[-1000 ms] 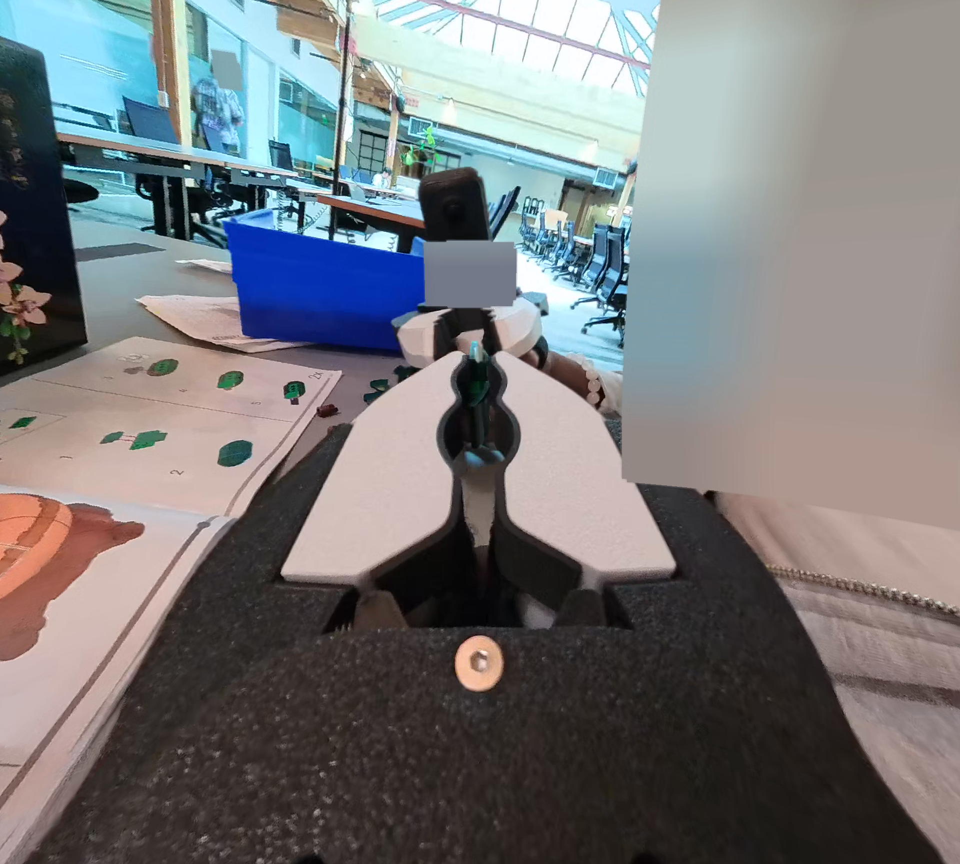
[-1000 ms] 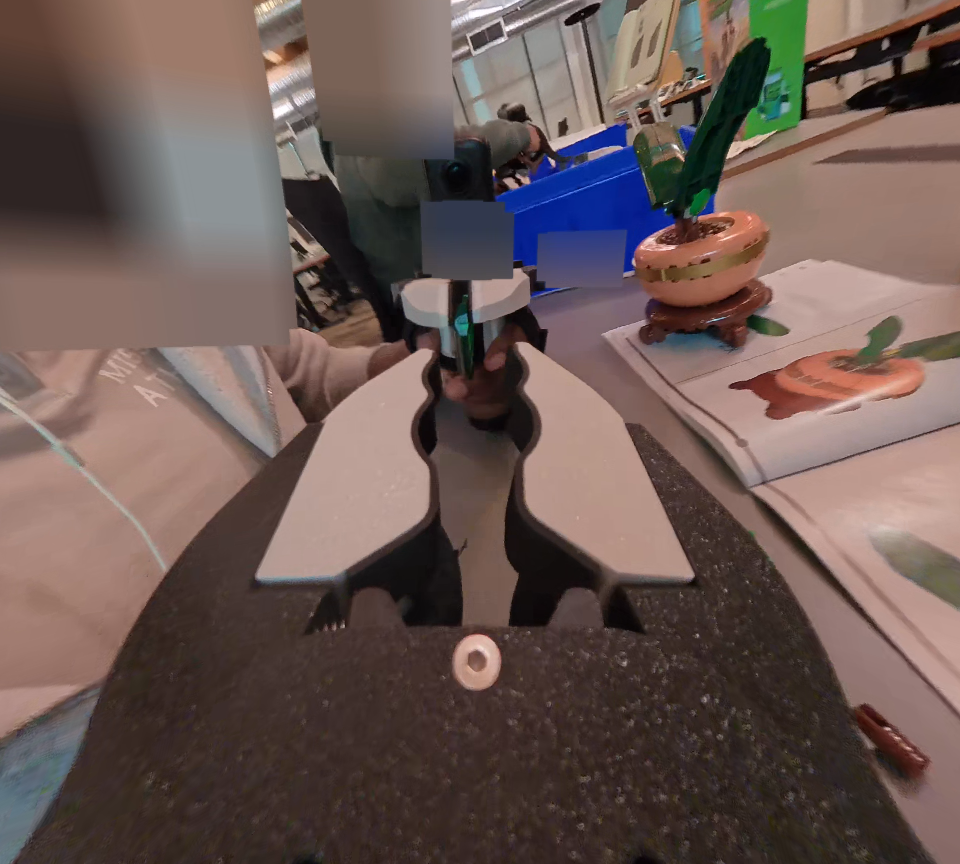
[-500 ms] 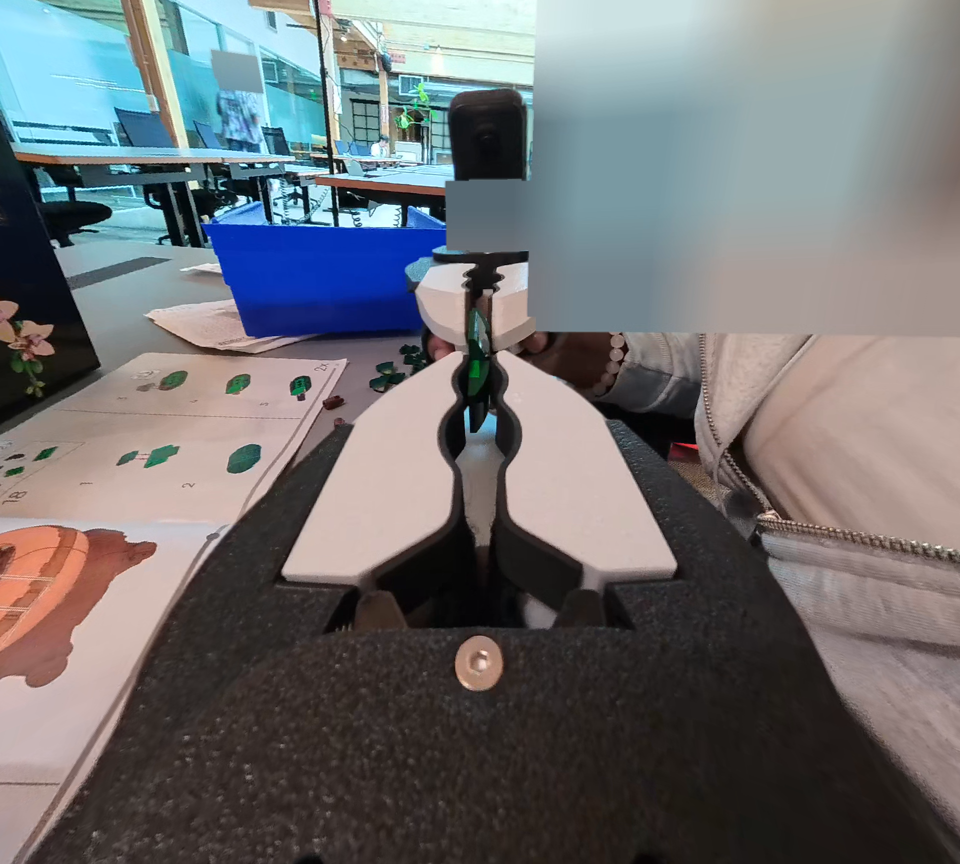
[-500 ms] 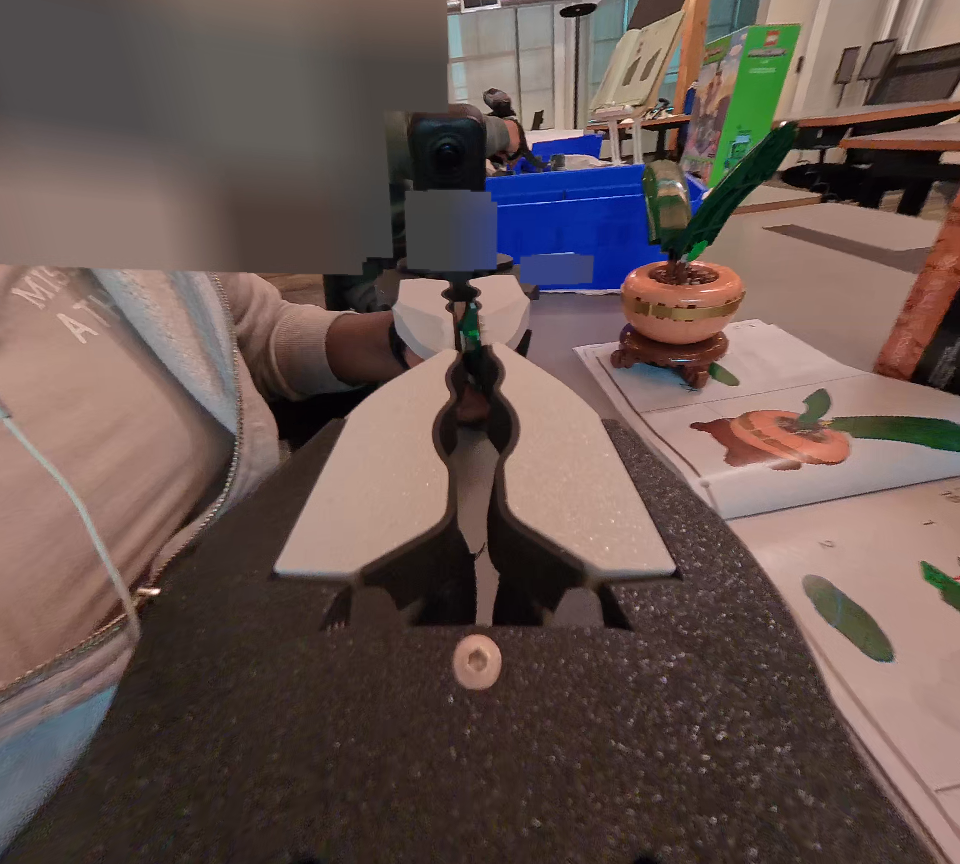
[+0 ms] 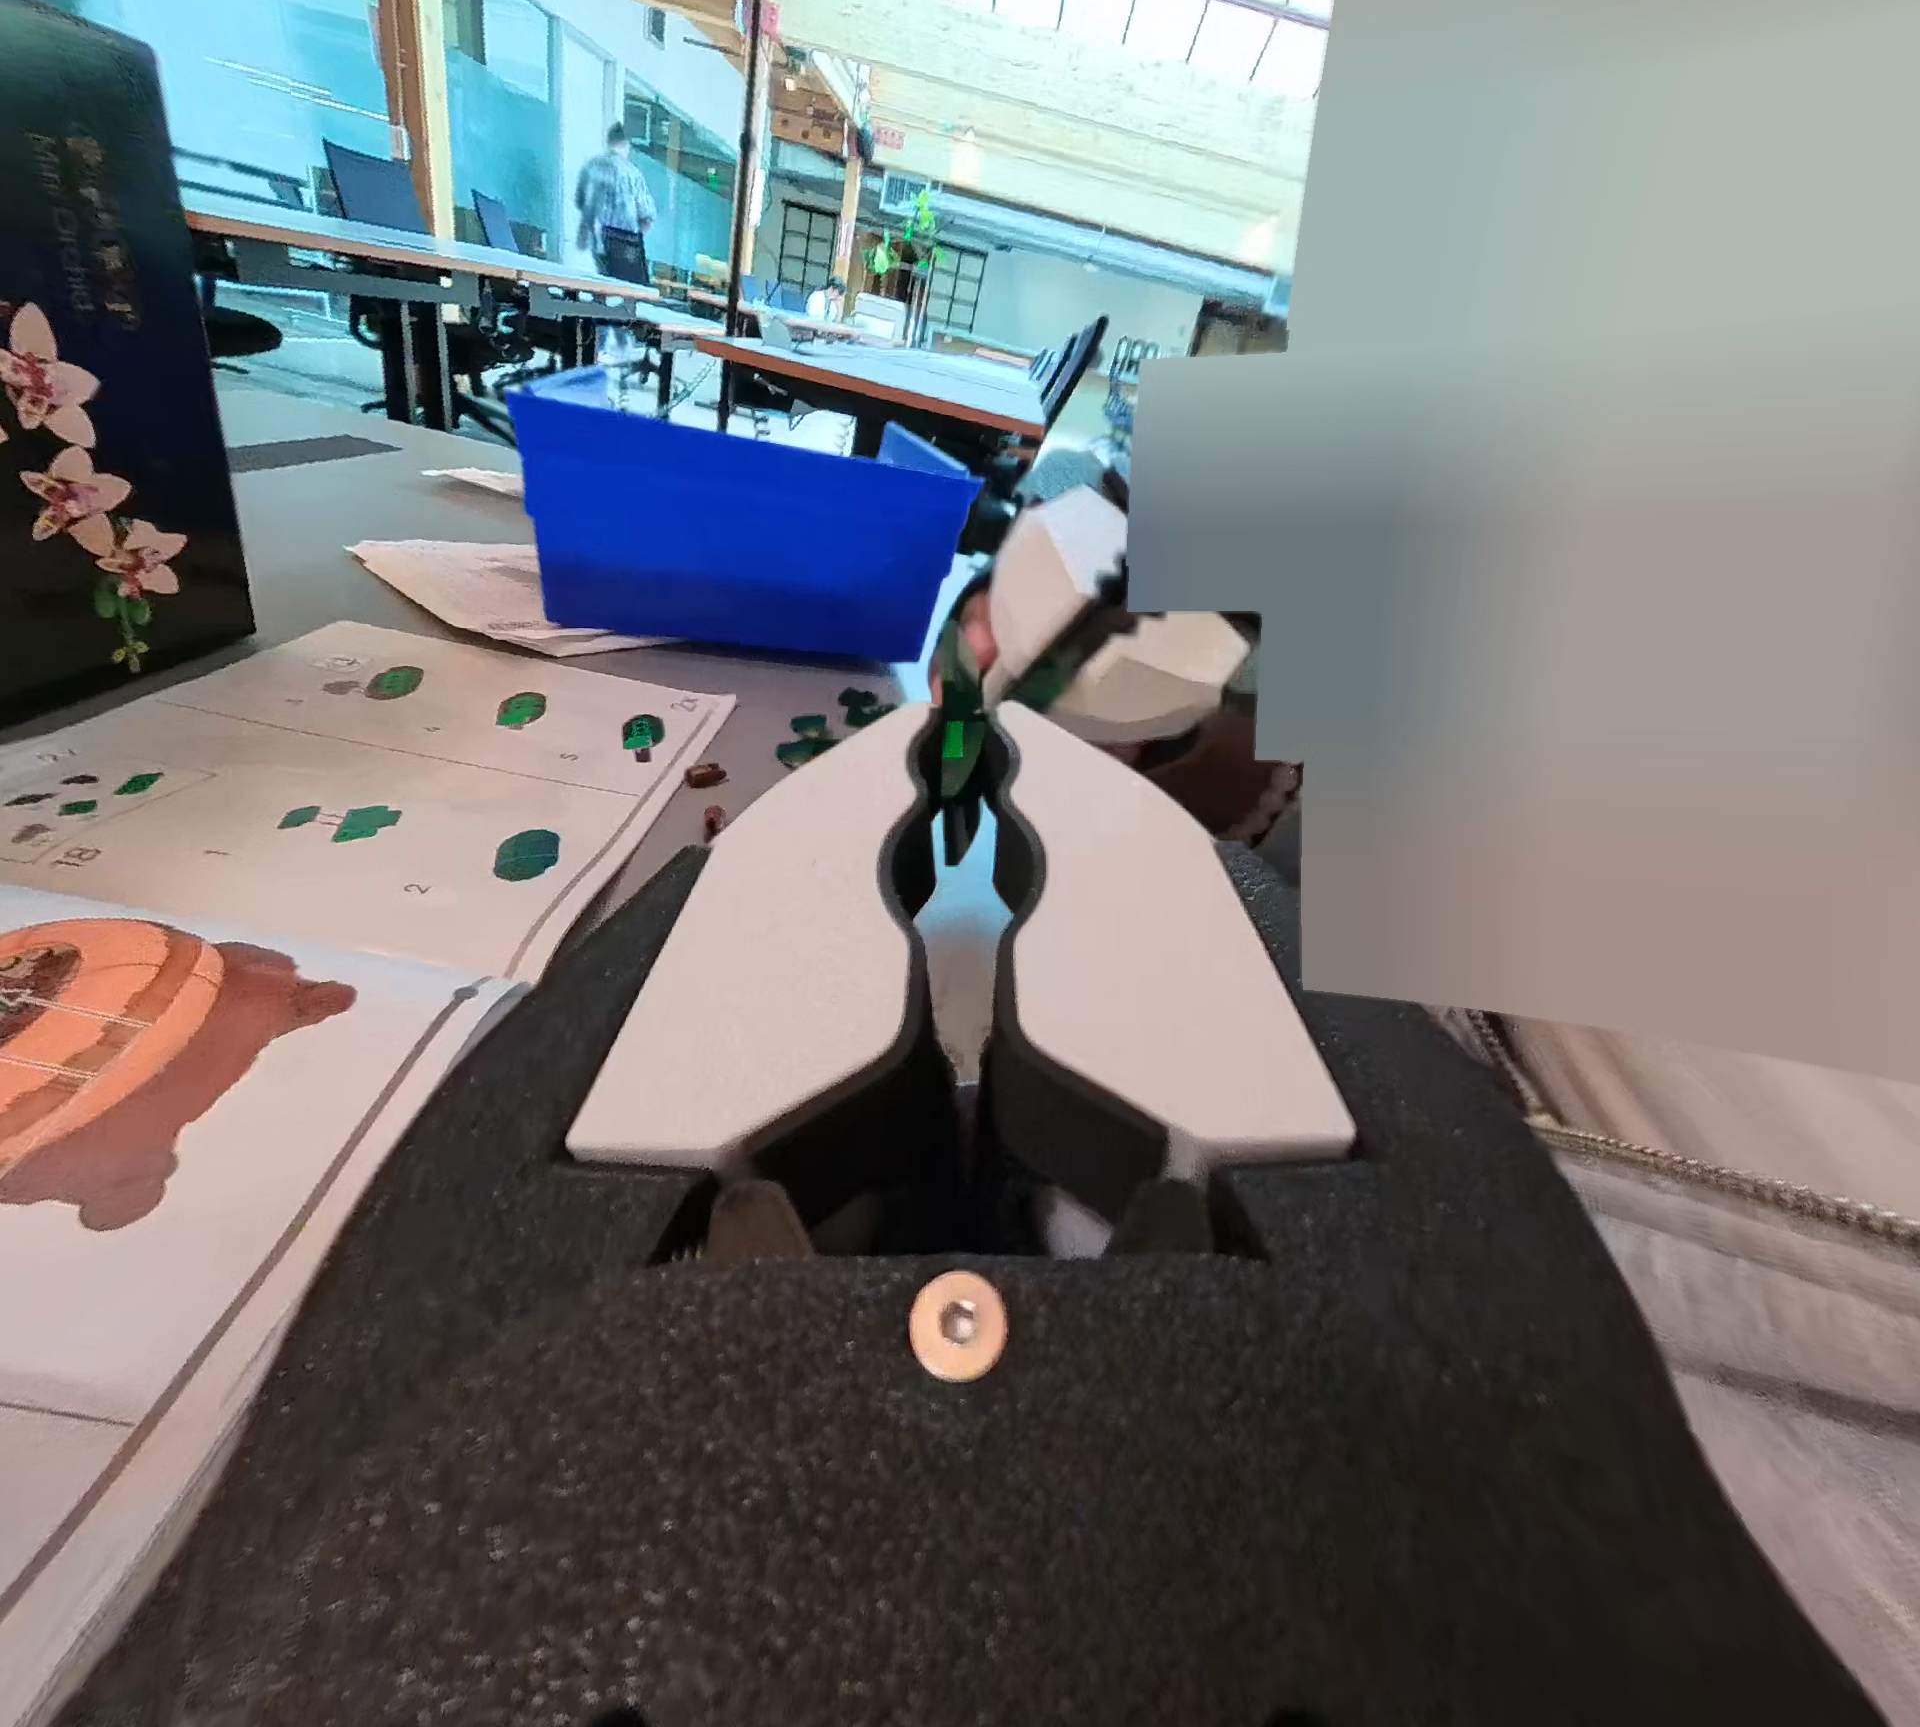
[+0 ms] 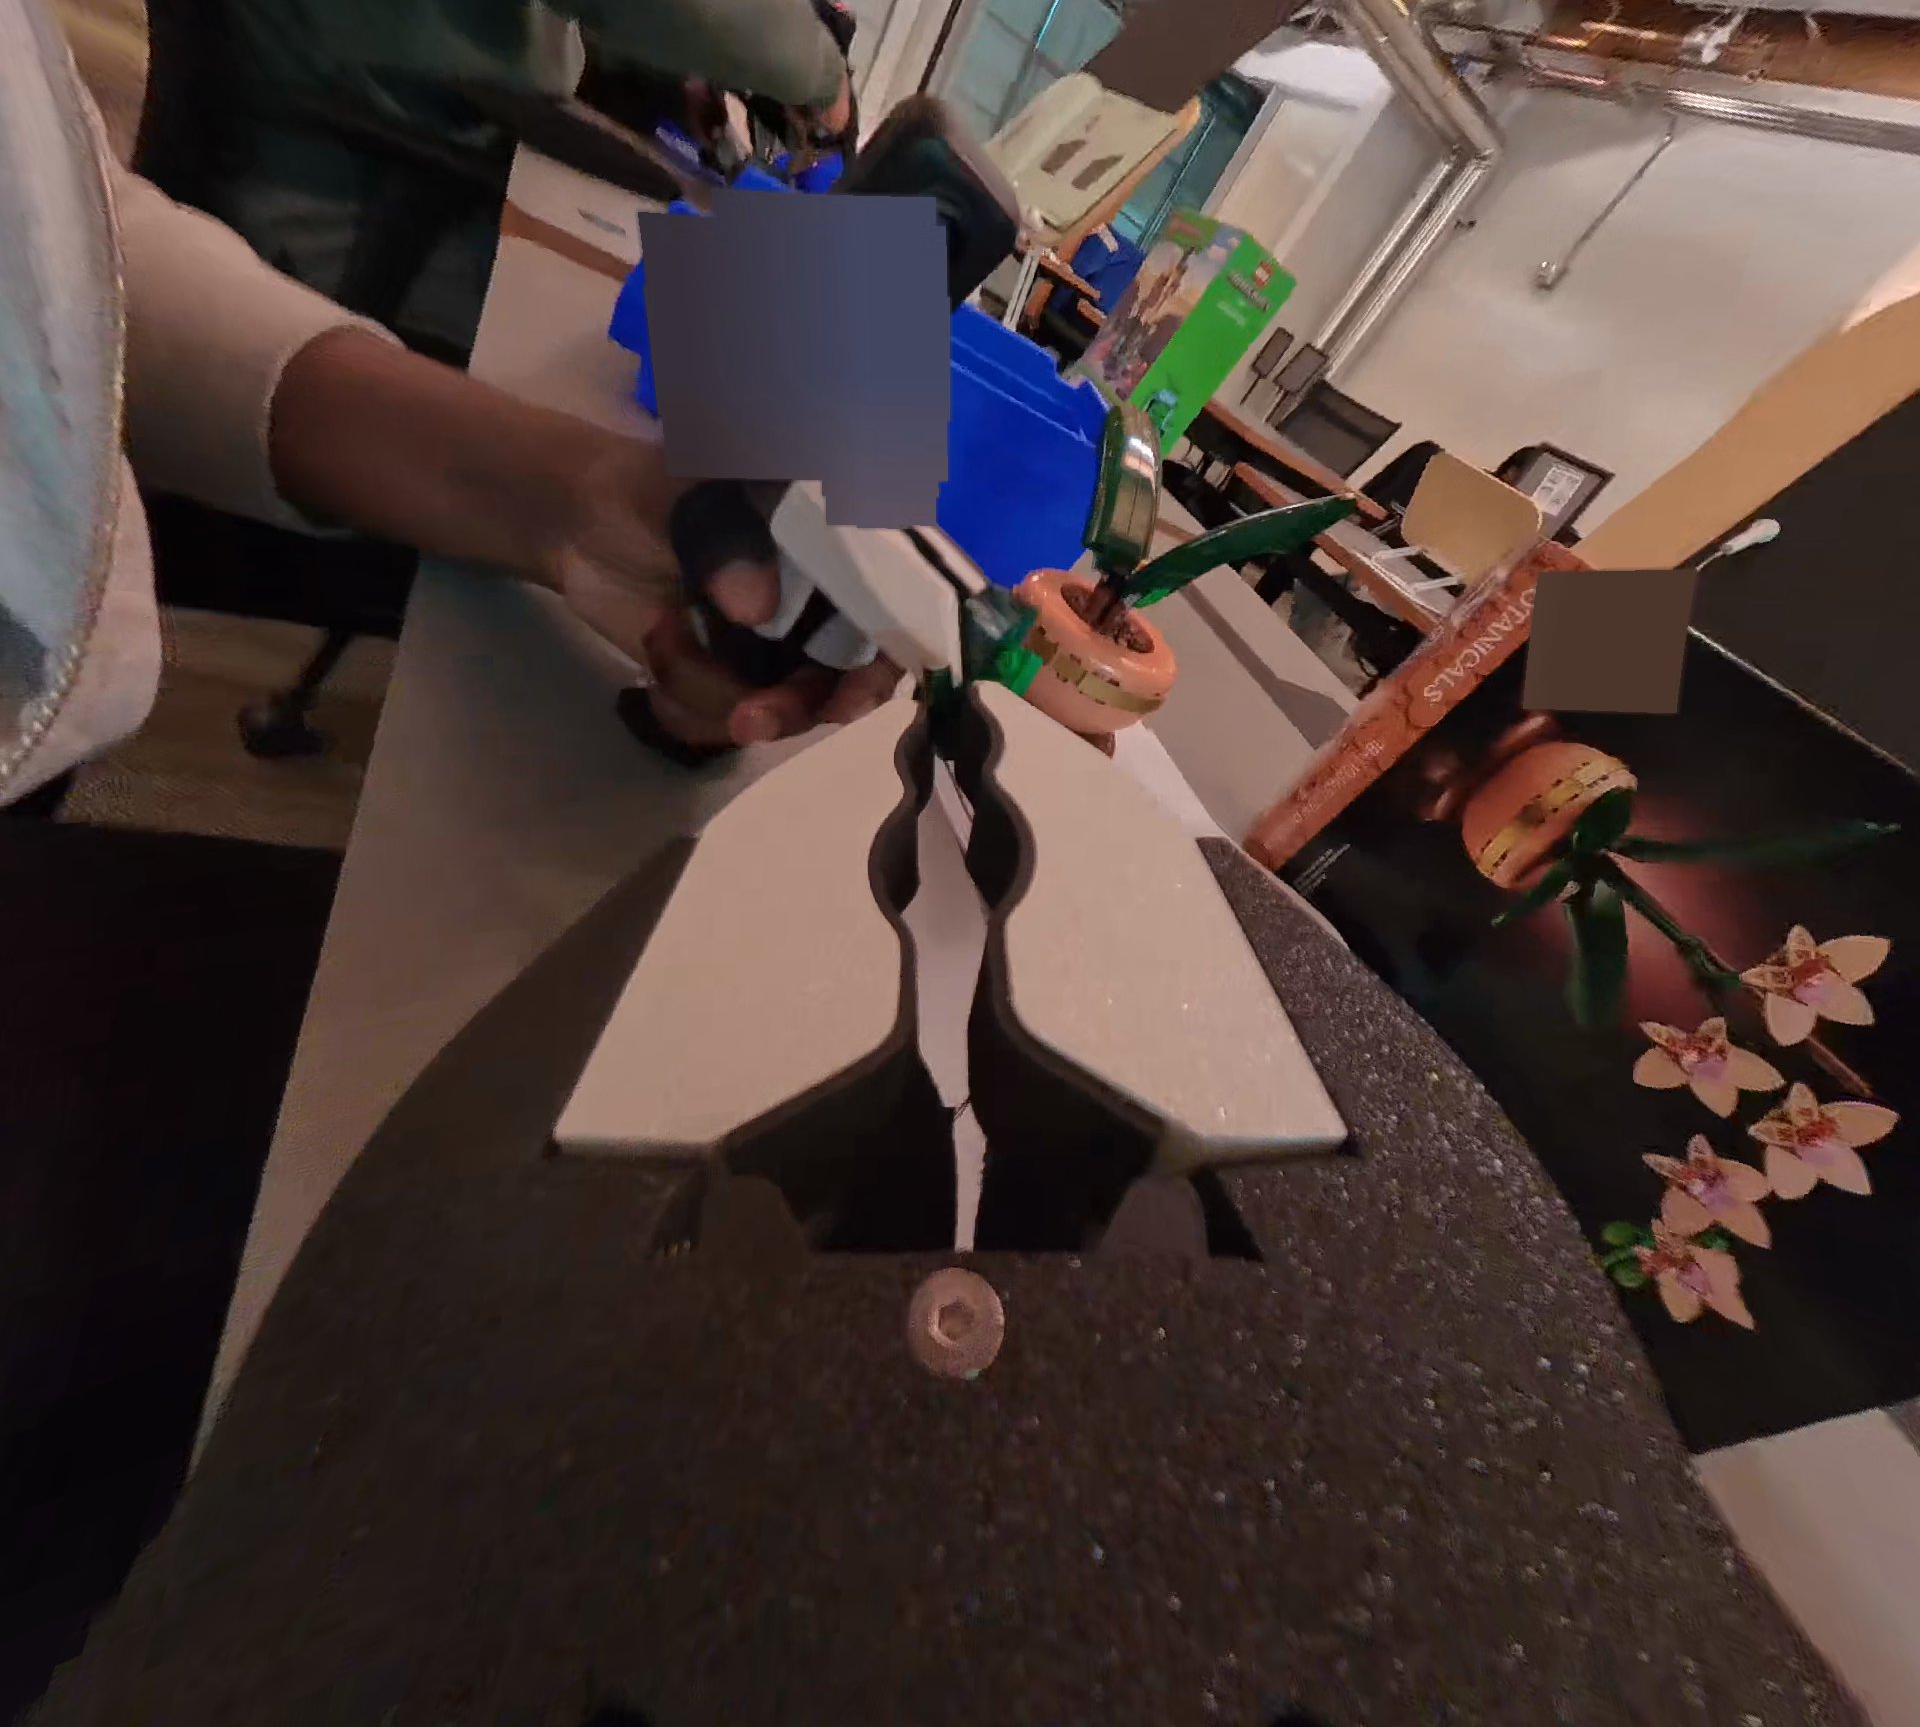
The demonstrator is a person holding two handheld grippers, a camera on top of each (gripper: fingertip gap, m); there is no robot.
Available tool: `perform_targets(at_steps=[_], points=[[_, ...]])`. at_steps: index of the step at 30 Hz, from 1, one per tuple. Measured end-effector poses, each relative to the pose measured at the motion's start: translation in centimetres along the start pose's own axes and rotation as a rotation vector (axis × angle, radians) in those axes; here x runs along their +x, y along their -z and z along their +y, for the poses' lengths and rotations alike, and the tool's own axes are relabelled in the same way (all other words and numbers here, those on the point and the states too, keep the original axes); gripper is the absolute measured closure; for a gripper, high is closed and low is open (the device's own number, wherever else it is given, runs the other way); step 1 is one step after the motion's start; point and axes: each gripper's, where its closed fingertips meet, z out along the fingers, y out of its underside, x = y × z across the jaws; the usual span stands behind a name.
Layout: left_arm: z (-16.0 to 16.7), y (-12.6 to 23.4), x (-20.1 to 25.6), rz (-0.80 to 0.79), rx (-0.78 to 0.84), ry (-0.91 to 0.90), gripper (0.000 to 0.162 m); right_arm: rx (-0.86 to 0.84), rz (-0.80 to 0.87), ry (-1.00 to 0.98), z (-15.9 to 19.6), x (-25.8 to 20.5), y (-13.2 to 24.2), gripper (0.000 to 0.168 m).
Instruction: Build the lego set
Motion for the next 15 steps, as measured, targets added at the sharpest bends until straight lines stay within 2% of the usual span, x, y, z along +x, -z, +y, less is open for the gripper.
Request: perform_targets(at_steps=[2,5,10,15], points=[[-0.2,0.2,0.3,0.029,0.011,0.005,0.157,-0.02,-0.006,-0.024,0.3,0.0,-0.1,0.164],[-0.2,0.2,0.5,0.038,0.007,-0.028,0.157,-0.014,-0.075,-0.185,0.4,0.3,0.3,0.164],[-0.1,0.4,-0.9,0.01,-0.013,0.069,0.157,-0.484,-0.251,-0.505,6.3,-1.1,0.9,0.164],[0.2,0.9,-1.6,-0.017,-0.048,0.11,0.157,-0.678,-0.334,-0.658,9.2,-2.7,0.4,0.163]])
